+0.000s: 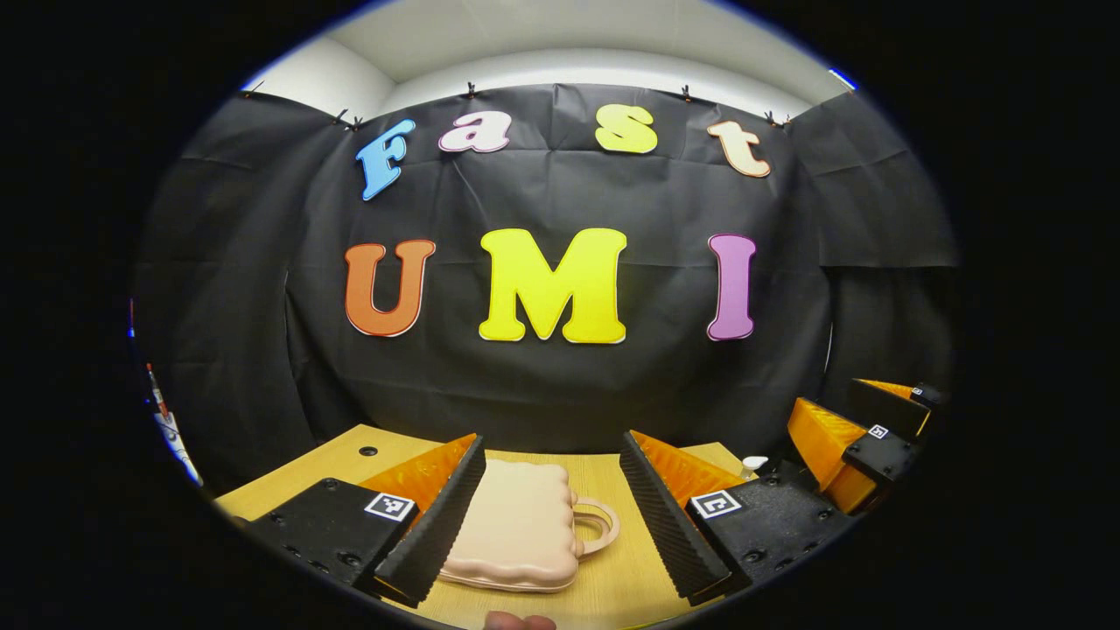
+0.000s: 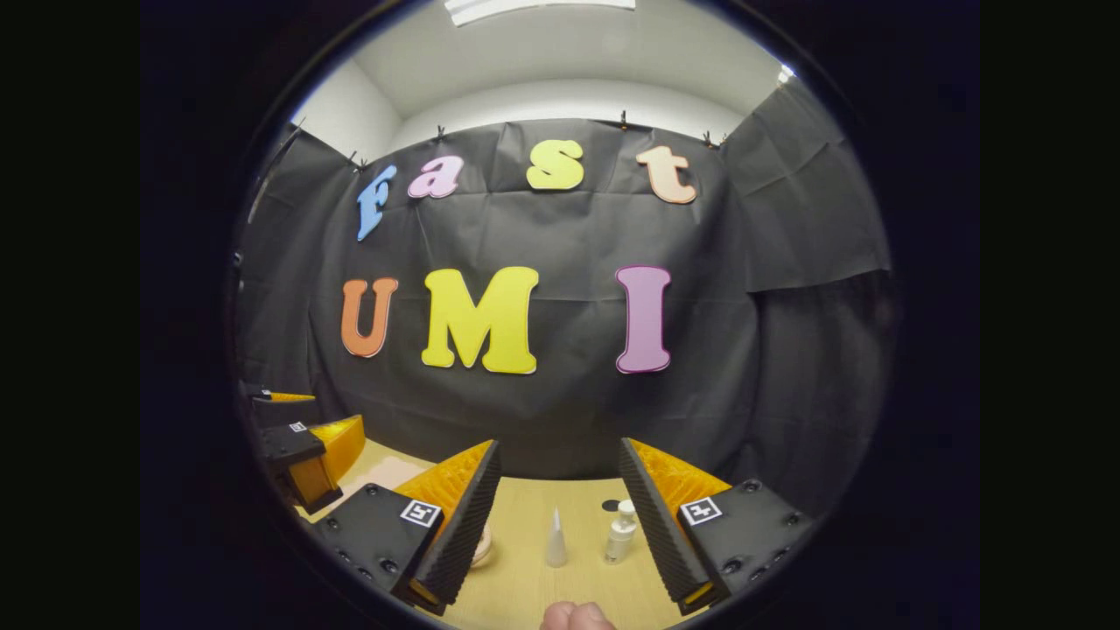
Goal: First open the suitcase, pack the skin care products into it, and then close the suitcase.
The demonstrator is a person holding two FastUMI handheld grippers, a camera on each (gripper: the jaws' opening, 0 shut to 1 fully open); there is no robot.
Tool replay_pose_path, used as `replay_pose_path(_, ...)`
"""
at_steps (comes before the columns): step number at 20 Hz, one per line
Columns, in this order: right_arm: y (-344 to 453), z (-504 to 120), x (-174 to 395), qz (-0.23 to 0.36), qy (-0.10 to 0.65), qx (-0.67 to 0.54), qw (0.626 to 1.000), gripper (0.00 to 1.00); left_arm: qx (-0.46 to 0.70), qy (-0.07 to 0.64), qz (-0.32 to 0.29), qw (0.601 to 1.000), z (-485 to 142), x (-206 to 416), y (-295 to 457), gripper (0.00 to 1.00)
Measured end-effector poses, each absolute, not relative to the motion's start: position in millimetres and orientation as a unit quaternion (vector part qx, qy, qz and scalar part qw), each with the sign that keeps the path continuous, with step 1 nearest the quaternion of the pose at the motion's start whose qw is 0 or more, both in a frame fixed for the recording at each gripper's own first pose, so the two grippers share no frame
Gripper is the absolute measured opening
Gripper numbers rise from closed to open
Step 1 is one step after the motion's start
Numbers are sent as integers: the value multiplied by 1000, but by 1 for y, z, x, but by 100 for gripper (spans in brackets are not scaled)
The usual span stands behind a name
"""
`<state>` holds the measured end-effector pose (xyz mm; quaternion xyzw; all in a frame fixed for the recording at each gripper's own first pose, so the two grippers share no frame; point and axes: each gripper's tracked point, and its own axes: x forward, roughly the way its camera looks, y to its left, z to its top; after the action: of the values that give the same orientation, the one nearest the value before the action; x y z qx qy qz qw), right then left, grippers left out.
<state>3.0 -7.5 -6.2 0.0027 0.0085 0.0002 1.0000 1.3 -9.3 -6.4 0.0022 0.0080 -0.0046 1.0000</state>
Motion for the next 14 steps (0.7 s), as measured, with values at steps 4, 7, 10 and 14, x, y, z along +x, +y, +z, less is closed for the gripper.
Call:
replay_pose_path(4, -10, -9, 2, 0, 12, 4, 1000, 80, 6, 9, -5, 1000, -8, 2, -11, 98)
replay_pose_path(7, -12, -11, 3, -1, 15, 4, 1000, 81, 3, 14, -15, 1000, -13, 1, -17, 99)
replay_pose_path(10, -14, -14, 3, -1, 19, 4, 1000, 80, 8, 13, -20, 1000, -12, 2, -22, 98)
replay_pose_path(14, -28, -20, 7, -7, 26, -4, 1000, 80, 30, 20, -41, 999, -22, 6, -37, 98)
